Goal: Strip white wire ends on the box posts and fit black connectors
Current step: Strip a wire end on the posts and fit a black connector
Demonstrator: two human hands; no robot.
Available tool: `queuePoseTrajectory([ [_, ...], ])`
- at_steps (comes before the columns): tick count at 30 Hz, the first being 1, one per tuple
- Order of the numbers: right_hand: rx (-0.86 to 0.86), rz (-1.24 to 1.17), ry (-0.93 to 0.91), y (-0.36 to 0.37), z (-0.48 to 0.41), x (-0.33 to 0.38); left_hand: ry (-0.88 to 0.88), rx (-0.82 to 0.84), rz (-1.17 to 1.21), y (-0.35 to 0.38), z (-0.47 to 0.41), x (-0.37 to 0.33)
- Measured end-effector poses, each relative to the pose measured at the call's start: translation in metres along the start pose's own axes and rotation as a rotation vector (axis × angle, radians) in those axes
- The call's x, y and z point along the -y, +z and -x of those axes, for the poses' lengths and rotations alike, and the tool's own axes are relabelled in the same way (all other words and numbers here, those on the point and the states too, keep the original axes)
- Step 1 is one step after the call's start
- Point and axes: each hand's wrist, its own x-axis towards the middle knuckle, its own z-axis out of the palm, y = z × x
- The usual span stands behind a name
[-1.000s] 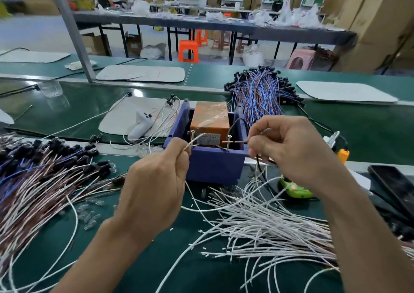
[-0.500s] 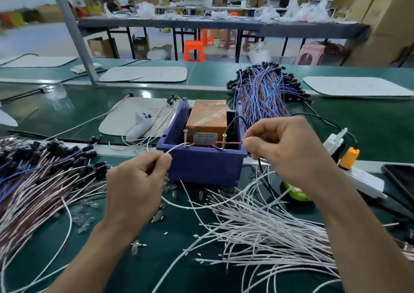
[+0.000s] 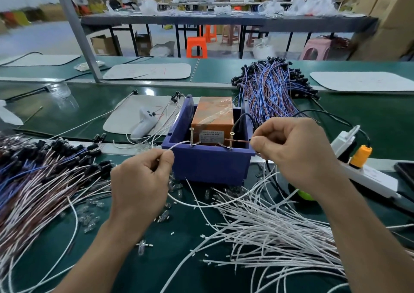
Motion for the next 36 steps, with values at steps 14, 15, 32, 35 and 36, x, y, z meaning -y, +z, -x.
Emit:
queuePoseTrajectory([
  [14, -0.071, 0.041, -0.004, 0.013, 0.002, -0.005, -0.011, -0.021, 0.086, -0.001, 0.004, -0.002],
  [15, -0.074, 0.040, -0.006, 0.013, 0.002, -0.005, -0.010, -0.015, 0.088, -0.001, 0.005, -0.003],
  [32, -0.119, 0.045, -0.027, 0.019, 0.003, -0.007, -0.022, -0.005, 0.058, 0.005, 0.000, -0.004],
  [35, -0.126, 0.054, -0.028, 0.020, 0.004, -0.006, -0.021, 0.000, 0.068, 0.005, 0.000, -0.005],
  [36, -0.116, 0.054, -0.025, 0.020, 0.004, -0.005, -0.018, 0.000, 0.074, 0.005, 0.000, -0.005],
])
